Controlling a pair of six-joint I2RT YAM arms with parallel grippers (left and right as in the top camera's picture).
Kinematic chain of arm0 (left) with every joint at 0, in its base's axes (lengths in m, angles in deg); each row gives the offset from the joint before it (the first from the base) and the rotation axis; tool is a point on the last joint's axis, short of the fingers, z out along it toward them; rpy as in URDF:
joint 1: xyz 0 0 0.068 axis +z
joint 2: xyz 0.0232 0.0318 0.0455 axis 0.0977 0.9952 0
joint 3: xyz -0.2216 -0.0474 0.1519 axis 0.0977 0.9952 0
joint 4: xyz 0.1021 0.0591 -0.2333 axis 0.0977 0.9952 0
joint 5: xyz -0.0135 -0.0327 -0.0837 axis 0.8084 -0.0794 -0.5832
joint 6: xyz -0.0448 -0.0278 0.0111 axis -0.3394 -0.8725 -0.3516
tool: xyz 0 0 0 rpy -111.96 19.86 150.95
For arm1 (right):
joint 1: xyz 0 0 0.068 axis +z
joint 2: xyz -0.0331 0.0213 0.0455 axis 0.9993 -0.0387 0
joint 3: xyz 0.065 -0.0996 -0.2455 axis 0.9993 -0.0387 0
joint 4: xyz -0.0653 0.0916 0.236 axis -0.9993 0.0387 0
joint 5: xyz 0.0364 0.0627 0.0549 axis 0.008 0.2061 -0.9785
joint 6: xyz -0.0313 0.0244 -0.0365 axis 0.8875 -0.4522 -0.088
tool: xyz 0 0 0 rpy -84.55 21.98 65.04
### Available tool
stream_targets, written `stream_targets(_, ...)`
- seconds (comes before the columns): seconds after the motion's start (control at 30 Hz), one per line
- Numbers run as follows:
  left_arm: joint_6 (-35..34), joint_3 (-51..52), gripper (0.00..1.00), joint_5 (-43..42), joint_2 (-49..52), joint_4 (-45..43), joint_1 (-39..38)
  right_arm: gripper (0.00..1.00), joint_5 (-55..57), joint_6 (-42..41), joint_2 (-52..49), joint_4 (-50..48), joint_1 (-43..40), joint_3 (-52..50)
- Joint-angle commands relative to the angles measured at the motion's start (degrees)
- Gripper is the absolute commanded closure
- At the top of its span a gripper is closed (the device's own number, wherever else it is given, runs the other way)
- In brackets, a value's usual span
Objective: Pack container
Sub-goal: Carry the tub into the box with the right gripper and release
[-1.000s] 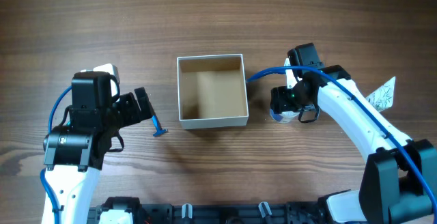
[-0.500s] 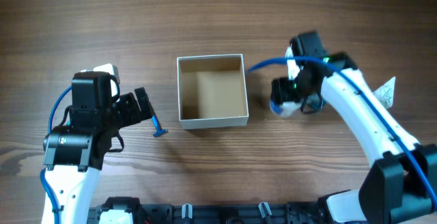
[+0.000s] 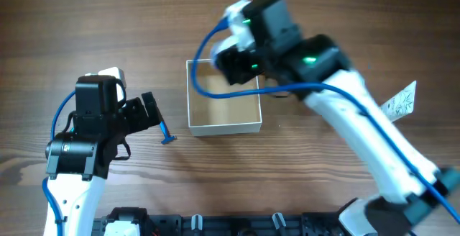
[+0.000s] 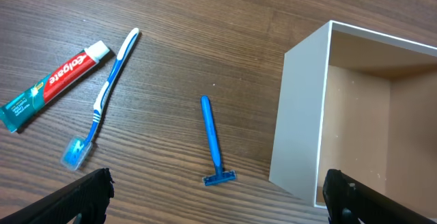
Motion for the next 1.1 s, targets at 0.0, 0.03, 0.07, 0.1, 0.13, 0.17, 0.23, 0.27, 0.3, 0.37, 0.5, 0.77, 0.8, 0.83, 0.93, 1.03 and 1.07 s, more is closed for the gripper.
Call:
stream_targets(0.0, -1.14, -1.01, 0.0, -0.5, -0.04, -0.2, -0.2, 0.96, 1.22, 0.55, -7.91, -1.33, 3.56, 0.44)
stream_targets(0.03, -1.14, -1.01, 0.0, -0.5, -0.04, -0.17, -0.2, 0.96, 1.18, 0.5, -10.16, -1.7, 4.0, 0.44)
stream_targets(0.07, -1.11, -1.01, 0.0, -0.5, -0.04, -0.15, -0.2, 0.96, 1.16, 0.15, -12.15, -2.12, 4.26, 0.44)
stream_targets(0.1, -1.11, -1.01, 0.0, -0.5, -0.04, -0.15, -0.2, 0.96, 0.96, -0.37, -13.66, -2.6, 4.42, 0.44)
stream_targets(0.13, -1.11, -1.01, 0.0, -0.5, -0.04, -0.17, -0.2, 0.96, 0.96, -0.83, -15.47, -3.28, 4.57, 0.44)
stream_targets(0.17, -1.11, -1.01, 0.0, -0.48, -0.04, -0.17, -0.2, 0.96, 0.96, -0.81, -17.05, -4.15, 4.59, 0.44)
stream_targets(0.23, -1.11, -1.01, 0.0, -0.48, -0.04, -0.17, -0.2, 0.96, 0.79, -0.81, -19.8, -6.32, 4.59, 0.44)
stream_targets(0.27, -1.11, -1.01, 0.0, -0.48, -0.04, -0.17, -0.2, 0.96, 0.79, -0.81, -20.57, -7.06, 4.59, 0.44)
stream_targets(0.3, -1.11, -1.01, 0.0, -0.5, -0.04, -0.17, -0.2, 0.96, 0.81, -0.76, -21.24, -7.8, 4.59, 0.44)
stream_targets(0.37, -1.11, -1.01, 0.0, -0.5, -0.04, -0.17, -0.2, 0.96, 1.03, -0.74, -21.75, -9.16, 4.59, 0.44)
stream_targets(0.5, -1.11, -0.98, 0.0, -0.5, -0.04, -0.15, -0.2, 0.71, 1.46, -0.74, -22.14, -10.62, 4.55, 0.42)
stream_targets(0.77, -1.11, -0.98, 0.0, -0.5, -0.04, -0.13, -0.2, 0.1, 1.46, -0.76, -22.21, -10.64, 4.55, 0.42)
stream_targets(0.8, -1.11, -0.98, 0.0, -0.5, -0.04, -0.13, -0.2, 0.09, 1.44, -0.74, -22.21, -10.64, 4.52, 0.44)
stream_targets(0.83, -1.11, -0.98, 0.0, -0.5, -0.04, -0.11, -0.2, 0.0, 1.46, -0.74, -22.21, -10.64, 4.52, 0.42)
stream_targets(0.93, -1.11, -0.98, 0.0, -0.5, -0.04, 0.04, -0.2, 0.0, 1.46, -0.72, -22.21, -10.64, 4.52, 0.42)
stream_targets(1.03, -1.11, -0.98, 0.0, -0.5, -0.04, 0.07, -0.2, 0.0, 2.21, -0.96, -22.05, -9.79, 4.52, 0.44)
stream_targets(1.07, -1.11, -0.98, 0.0, -0.5, -0.04, 0.07, -0.2, 0.0, 3.69, -2.32, -21.59, -8.96, 4.52, 0.44)
